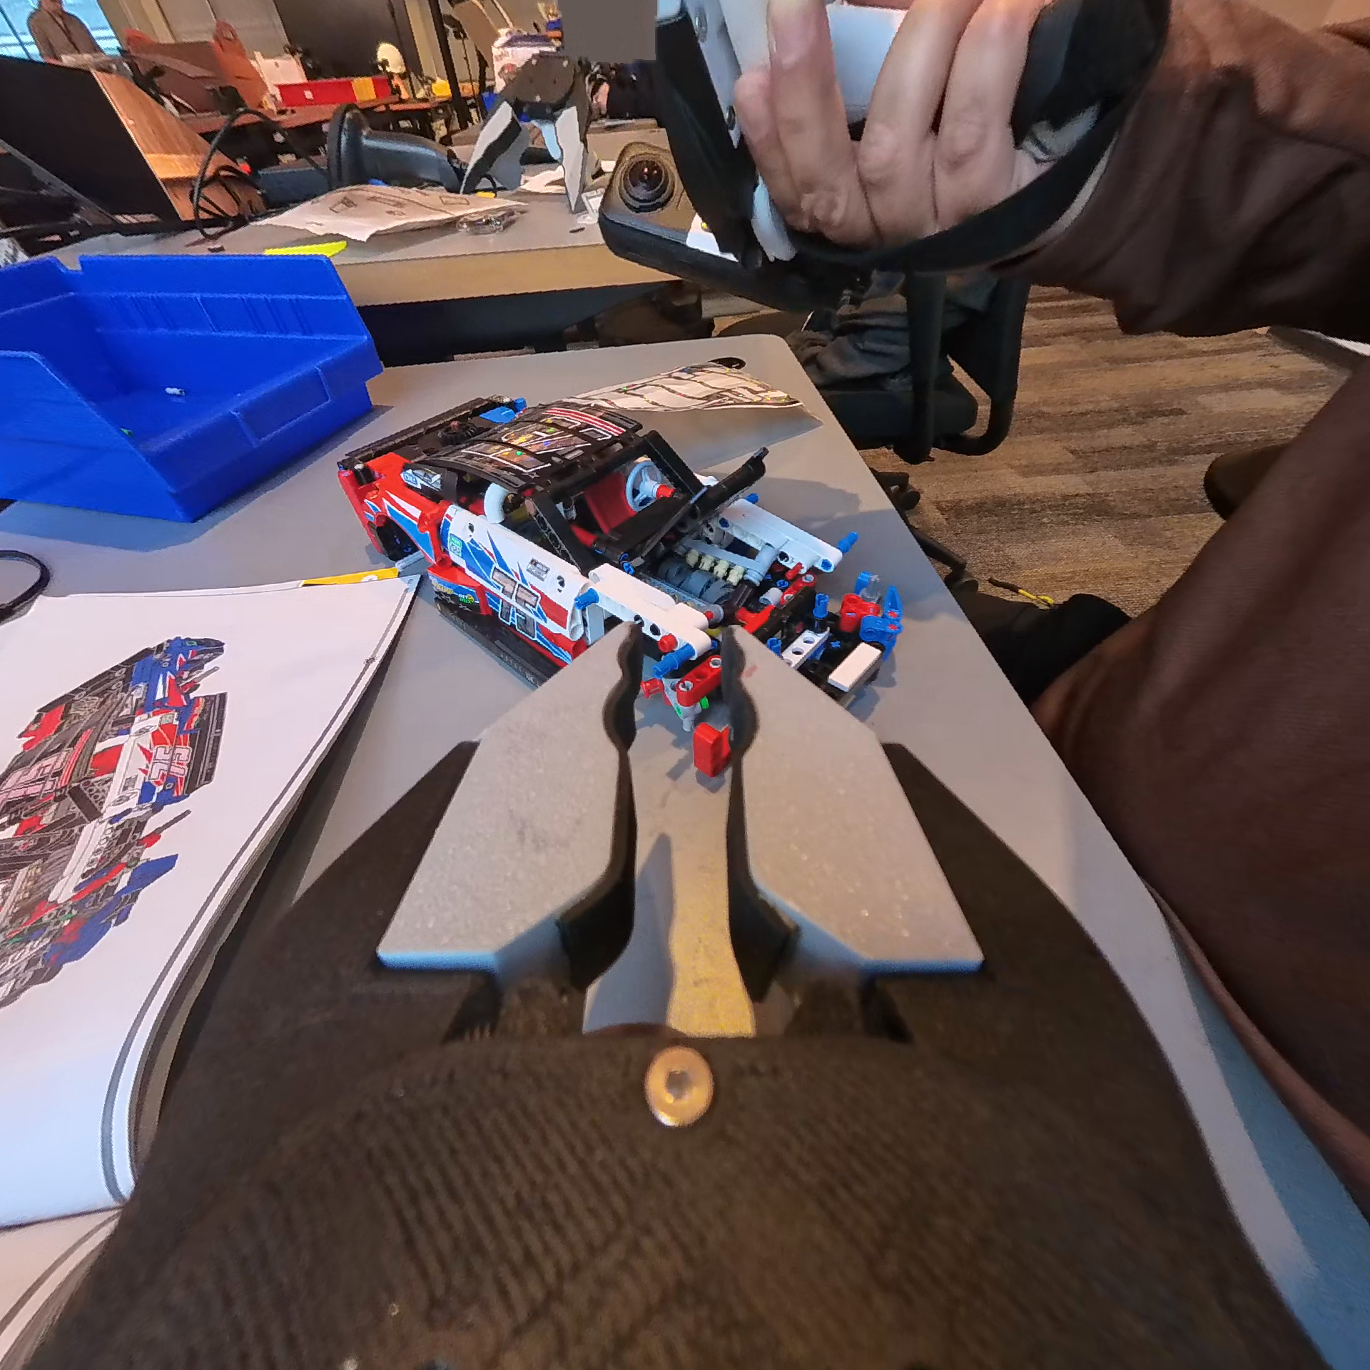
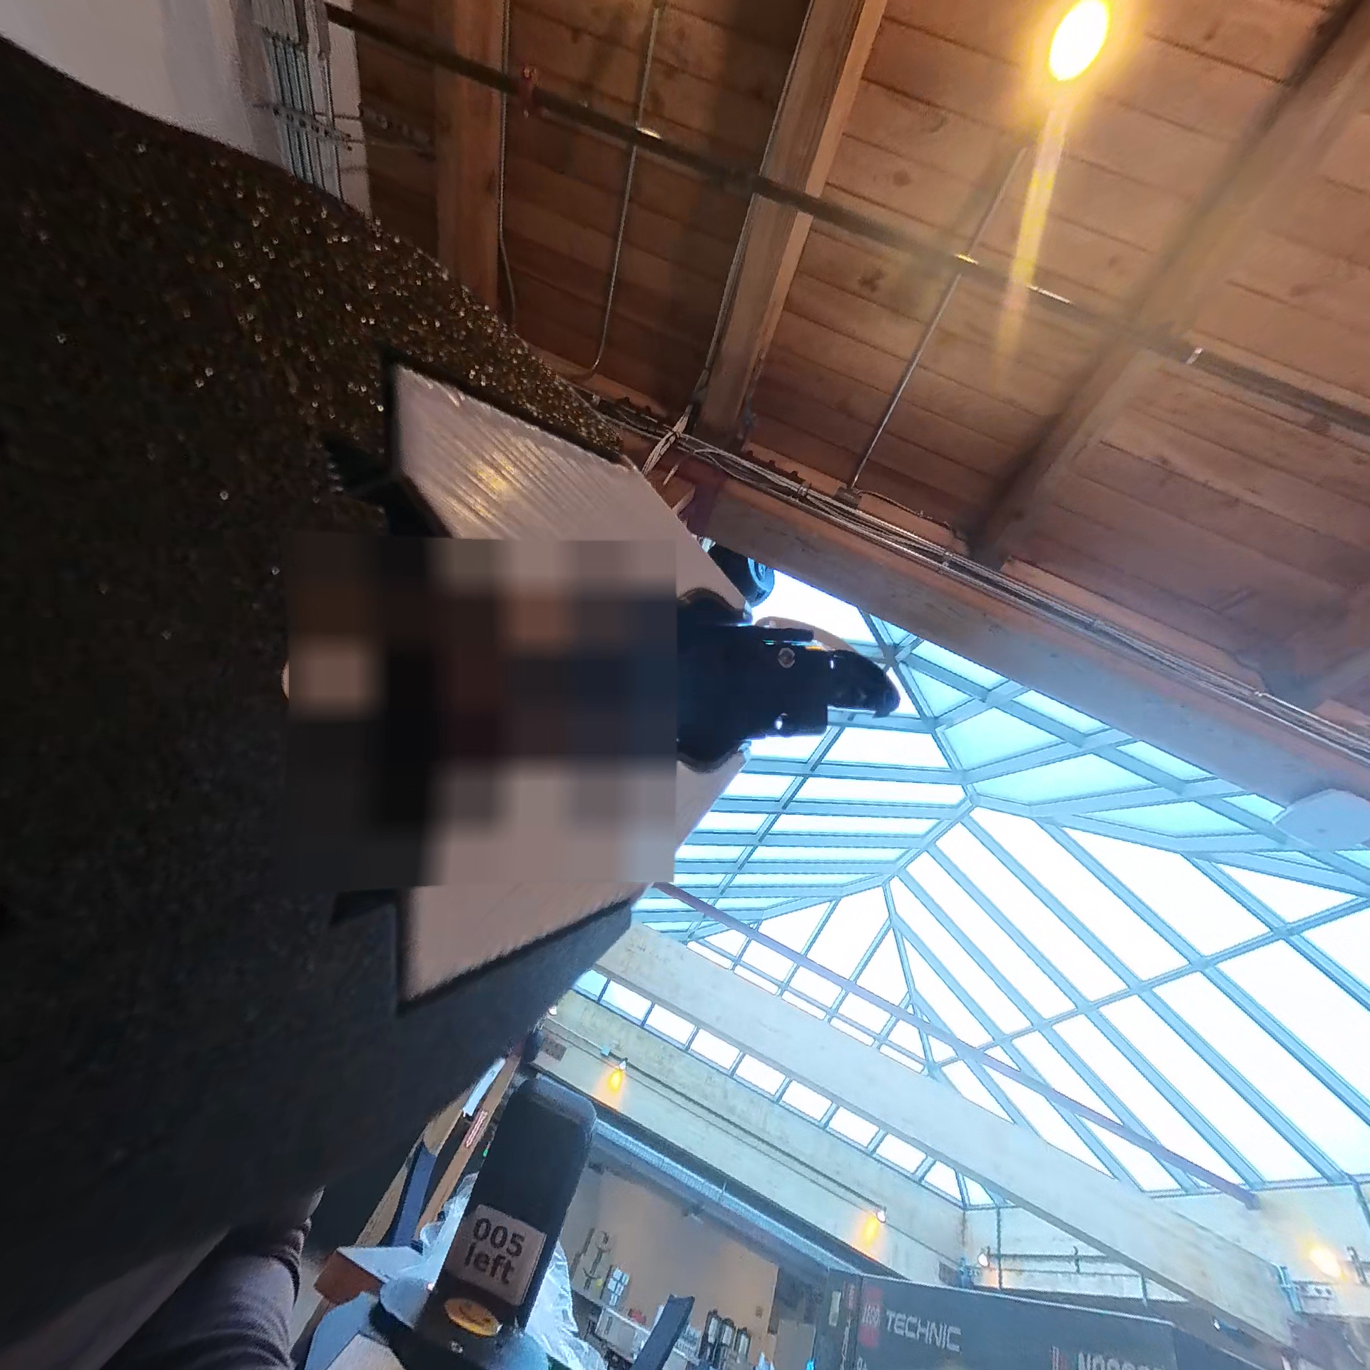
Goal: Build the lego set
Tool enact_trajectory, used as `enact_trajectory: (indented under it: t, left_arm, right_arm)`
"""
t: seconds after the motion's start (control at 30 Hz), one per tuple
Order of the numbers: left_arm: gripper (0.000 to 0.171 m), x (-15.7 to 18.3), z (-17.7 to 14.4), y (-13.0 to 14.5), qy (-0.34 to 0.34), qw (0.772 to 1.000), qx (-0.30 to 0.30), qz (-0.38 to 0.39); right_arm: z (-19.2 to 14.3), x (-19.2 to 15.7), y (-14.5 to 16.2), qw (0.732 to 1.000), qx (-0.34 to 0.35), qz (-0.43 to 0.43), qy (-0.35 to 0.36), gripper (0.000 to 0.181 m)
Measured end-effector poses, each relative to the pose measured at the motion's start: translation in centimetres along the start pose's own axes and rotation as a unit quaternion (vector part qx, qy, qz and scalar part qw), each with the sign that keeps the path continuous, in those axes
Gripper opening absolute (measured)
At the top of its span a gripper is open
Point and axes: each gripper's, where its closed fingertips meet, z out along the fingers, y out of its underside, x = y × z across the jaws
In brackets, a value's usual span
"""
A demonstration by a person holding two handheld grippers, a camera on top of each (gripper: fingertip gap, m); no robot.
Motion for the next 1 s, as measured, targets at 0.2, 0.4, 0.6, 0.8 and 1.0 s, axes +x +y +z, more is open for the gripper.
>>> enact_trajectory:
  t: [0.2,0.4,0.6,0.8,1.0]
  left_arm:
    - [0.018,0.1,-0.1,0.0,0.005,1.0,0.001,-0.001]
    - [0.024,0.0,-0.3,-0.1,0.023,1.0,0.007,-0.019]
    - [0.028,1.6,-0.3,0.3,0.078,0.997,-0.009,-0.009]
    - [0.03,1.9,0.0,0.8,0.084,0.996,-0.025,-0.003]
    - [0.03,2.2,0.2,1.2,0.083,0.996,-0.038,0.012]
  right_arm:
    - [-0.9,4.9,3.0,0.955,-0.117,-0.171,0.213,0.027]
    - [-7.8,13.0,5.2,0.63,-0.354,-0.474,0.503,0.029]
    - [-11.1,16.8,7.1,0.44,-0.47,-0.55,0.533,0.03]
    - [-12.5,17.6,7.7,0.427,-0.478,-0.544,0.542,0.03]
    - [-12.6,17.0,7.3,0.446,-0.452,-0.551,0.541,0.03]
